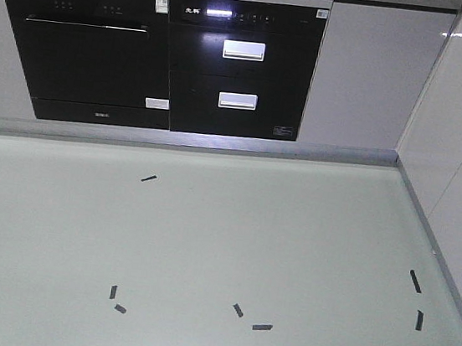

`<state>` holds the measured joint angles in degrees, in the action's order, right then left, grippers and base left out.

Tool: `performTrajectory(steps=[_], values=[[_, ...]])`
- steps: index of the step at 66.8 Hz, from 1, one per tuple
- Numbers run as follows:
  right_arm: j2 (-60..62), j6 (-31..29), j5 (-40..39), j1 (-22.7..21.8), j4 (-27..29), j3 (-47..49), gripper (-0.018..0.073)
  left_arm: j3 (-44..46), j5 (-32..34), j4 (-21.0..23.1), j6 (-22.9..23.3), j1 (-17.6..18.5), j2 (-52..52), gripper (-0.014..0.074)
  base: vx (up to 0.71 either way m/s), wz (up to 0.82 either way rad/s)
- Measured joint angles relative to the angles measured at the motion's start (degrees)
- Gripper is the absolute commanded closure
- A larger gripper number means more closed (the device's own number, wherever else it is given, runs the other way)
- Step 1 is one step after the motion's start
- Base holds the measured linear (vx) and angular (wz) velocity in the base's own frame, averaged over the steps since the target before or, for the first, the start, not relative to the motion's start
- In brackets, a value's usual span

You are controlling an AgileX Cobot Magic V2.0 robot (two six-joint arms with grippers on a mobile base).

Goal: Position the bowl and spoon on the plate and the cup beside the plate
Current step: 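Drive the base toward the counter holding the spoon and bowl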

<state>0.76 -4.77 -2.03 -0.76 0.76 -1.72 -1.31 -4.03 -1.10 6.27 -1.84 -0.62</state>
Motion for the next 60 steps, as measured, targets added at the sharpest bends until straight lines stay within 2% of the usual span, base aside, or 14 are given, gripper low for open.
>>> performTrajectory(steps=[60], values=[[0.00,0.00,0.00,0.00,0.00,0.00,0.0570,0.00,0.00,0.00,0.00,0.00,0.00,0.0603,0.00,0.00]])
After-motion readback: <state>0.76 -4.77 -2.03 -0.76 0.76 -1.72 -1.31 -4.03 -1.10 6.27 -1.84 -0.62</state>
